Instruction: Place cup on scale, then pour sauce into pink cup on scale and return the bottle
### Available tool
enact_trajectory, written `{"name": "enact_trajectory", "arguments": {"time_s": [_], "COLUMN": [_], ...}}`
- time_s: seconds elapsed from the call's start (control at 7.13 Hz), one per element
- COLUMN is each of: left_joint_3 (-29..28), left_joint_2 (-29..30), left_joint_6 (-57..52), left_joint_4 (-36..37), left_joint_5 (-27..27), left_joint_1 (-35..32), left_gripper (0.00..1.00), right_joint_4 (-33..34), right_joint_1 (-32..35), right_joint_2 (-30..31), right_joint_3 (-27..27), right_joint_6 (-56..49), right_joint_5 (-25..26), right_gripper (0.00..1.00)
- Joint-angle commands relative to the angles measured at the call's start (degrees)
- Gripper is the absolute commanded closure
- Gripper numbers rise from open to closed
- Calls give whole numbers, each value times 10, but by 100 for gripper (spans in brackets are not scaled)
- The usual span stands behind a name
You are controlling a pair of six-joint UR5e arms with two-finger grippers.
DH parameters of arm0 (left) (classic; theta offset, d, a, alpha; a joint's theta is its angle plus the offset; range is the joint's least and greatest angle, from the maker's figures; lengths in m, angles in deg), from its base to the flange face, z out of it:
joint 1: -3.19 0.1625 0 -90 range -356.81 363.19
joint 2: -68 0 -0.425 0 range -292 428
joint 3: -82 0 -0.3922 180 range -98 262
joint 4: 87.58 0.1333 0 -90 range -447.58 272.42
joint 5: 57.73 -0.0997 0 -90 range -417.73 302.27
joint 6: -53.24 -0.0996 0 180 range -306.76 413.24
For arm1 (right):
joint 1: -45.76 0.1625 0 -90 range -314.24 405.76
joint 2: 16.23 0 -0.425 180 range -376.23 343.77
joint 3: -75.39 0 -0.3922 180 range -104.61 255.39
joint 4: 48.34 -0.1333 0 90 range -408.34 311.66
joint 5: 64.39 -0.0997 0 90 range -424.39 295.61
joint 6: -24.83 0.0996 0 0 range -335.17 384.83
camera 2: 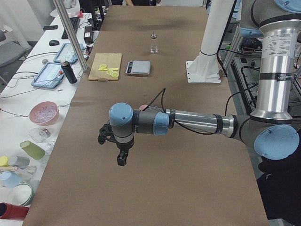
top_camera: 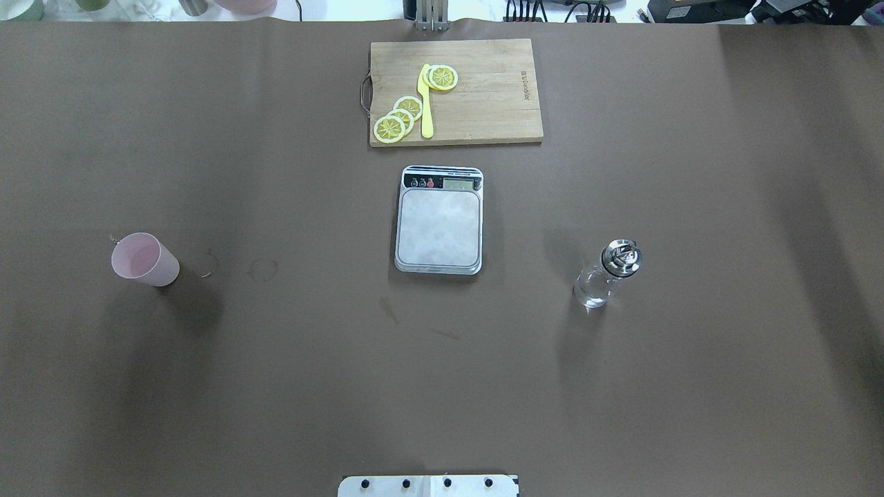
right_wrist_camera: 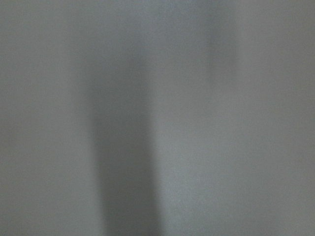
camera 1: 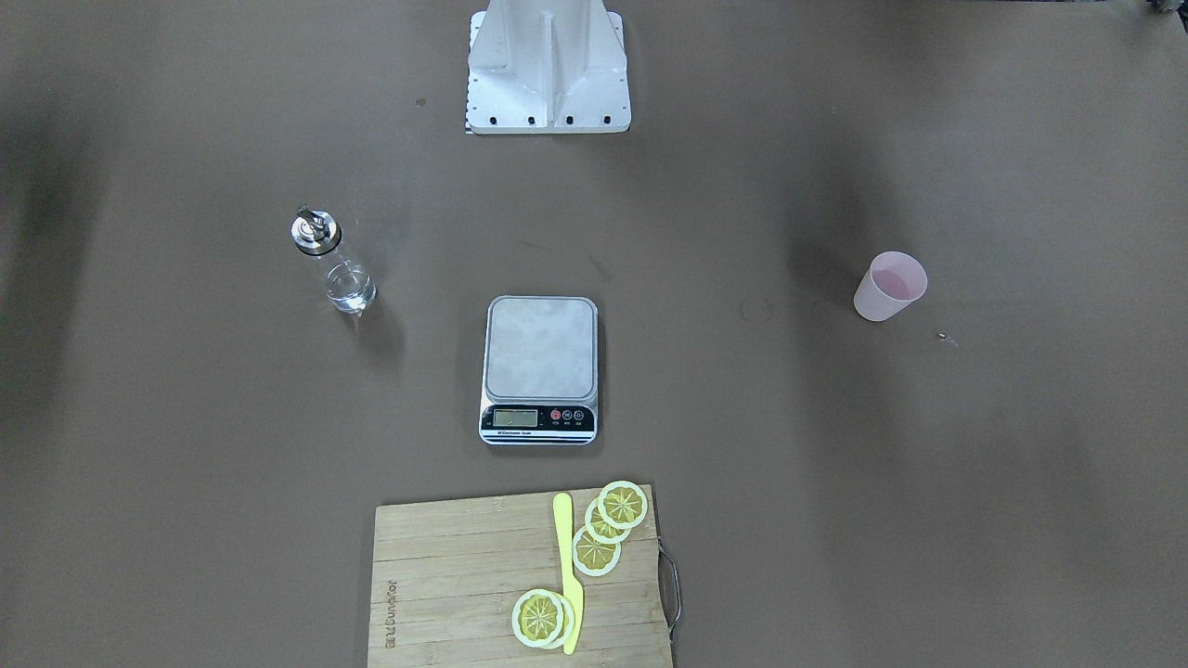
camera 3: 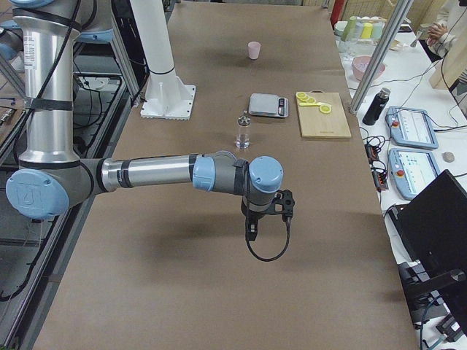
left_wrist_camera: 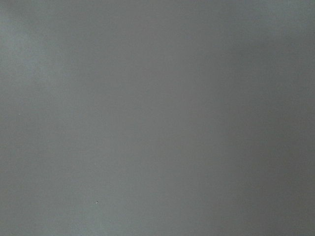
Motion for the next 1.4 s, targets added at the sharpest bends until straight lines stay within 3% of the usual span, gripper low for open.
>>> {"name": "enact_trajectory", "arguments": {"time_s": [0.0,0.84,1.26], "left_joint_3": [-1,-12,-10], "left_joint_2": [-1,5,12], "left_joint_6": [-5,19,17], "left_joint_4": [-2,-2,-3], "left_joint_5": [0,0,0], "left_joint_1": [1,2,3], "left_gripper": [2,2,2], "right_joint_4": [-1,5,22], "right_joint_1": [0,-2,-35], "right_joint_2": [2,13,3], "right_joint_3": [2,33,31], "right_joint_6": [-3,-7,5], "right_joint_5": [-3,-5,11], "right_gripper": [0,0,0]}}
